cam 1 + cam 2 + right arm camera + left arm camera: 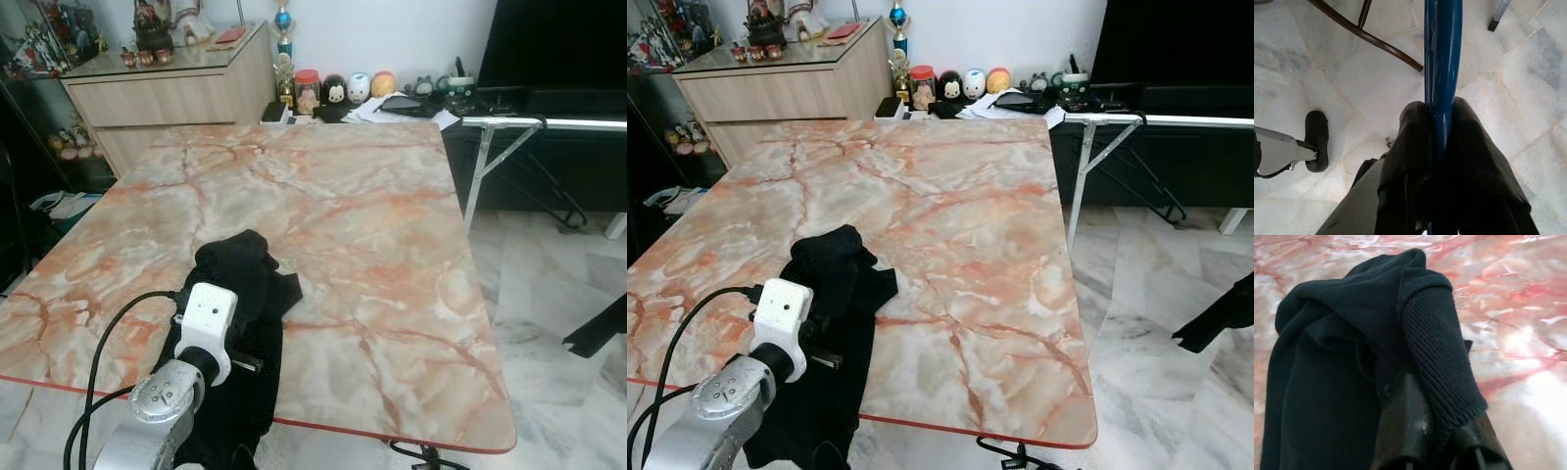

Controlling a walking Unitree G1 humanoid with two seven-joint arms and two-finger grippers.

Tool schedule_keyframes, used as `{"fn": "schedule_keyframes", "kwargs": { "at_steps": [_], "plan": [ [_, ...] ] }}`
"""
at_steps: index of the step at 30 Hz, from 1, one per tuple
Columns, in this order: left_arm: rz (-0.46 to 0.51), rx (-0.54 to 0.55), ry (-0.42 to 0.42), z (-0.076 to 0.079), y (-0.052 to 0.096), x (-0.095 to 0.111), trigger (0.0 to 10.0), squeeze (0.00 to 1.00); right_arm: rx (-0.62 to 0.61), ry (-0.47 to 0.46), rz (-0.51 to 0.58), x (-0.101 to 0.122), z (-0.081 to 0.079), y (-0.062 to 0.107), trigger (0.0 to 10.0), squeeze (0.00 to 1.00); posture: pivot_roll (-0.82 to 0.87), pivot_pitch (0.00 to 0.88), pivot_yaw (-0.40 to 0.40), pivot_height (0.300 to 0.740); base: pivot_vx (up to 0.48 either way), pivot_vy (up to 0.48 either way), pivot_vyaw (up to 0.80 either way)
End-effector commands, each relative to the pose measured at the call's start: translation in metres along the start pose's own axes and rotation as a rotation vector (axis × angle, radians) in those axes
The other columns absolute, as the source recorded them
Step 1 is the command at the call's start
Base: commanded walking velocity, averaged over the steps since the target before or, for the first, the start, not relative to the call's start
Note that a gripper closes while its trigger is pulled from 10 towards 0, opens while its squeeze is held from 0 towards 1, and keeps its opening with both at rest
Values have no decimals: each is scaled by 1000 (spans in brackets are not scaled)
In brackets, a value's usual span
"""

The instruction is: Hang hanger

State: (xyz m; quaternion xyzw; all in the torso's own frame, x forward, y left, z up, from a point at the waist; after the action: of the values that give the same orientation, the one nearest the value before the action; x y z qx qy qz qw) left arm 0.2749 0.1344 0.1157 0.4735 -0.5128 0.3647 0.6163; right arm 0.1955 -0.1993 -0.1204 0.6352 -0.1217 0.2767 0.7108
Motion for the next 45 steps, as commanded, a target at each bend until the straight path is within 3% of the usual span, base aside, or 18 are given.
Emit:
{"fn": "schedule_keyframes", "kwargs": {
  "at_steps": [1,5,6,12,22,29,32,37,38,40,43,45],
  "plan": [
    [-17,38,-10,-7,2,-6,10000,765,17,2,1,2,-5,-1,10000,0,-57,0,92,740,0,0,0],
    [-22,38,-10,-6,3,-6,10000,765,17,2,1,2,-5,-1,10000,0,-57,0,92,740,0,0,0],
    [-19,34,-5,-5,7,-9,10000,1000,19,2,-1,1,-4,0,10000,0,-57,0,92,740,0,0,0],
    [-10,34,-21,-5,17,-12,10000,1000,21,3,-1,1,-4,0,10000,0,-52,0,88,740,0,0,0],
    [69,79,37,-9,39,-6,10000,1000,17,3,0,2,-2,-1,10000,0,-46,0,77,740,0,0,0],
    [83,47,20,-5,69,-2,10000,1000,17,11,-1,4,-1,-1,10000,0,-36,0,70,740,0,0,0],
    [81,54,16,-7,74,-2,10000,1000,17,13,-1,4,0,-1,10000,0,-32,0,67,740,0,0,0],
    [115,165,8,-22,80,1,10000,1000,17,15,-1,4,0,-1,10000,0,-27,0,63,740,0,0,0],
    [144,255,26,-33,80,2,10000,0,17,16,0,4,1,-1,10000,0,-26,0,60,740,0,0,0],
    [181,381,56,-49,82,1,10000,0,16,18,1,5,1,-1,10000,0,-26,0,60,740,0,0,0],
    [181,380,56,-49,83,1,10000,0,16,18,1,5,1,-1,10000,0,-26,0,60,740,0,0,0],
    [220,460,48,-55,81,4,10000,0,-1,8,3,5,3,-1,10000,0,-35,0,55,740,0,0,0]
  ]
}}
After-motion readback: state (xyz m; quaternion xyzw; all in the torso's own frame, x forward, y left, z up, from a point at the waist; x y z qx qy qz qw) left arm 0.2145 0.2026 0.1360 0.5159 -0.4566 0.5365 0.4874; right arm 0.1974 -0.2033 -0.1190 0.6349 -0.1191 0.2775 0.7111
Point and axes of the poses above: a point about 5 cm out from each wrist's last joint towards the gripper, its own y axis pointing back from the gripper into the wrist, its own x axis along the axis of the wrist's last joint, z = x × y, the point moved 4 cm from there along -y, pointing out of the wrist towards the gripper, and after that the axes turned 6 degrees about y, right-handed, at the moved point
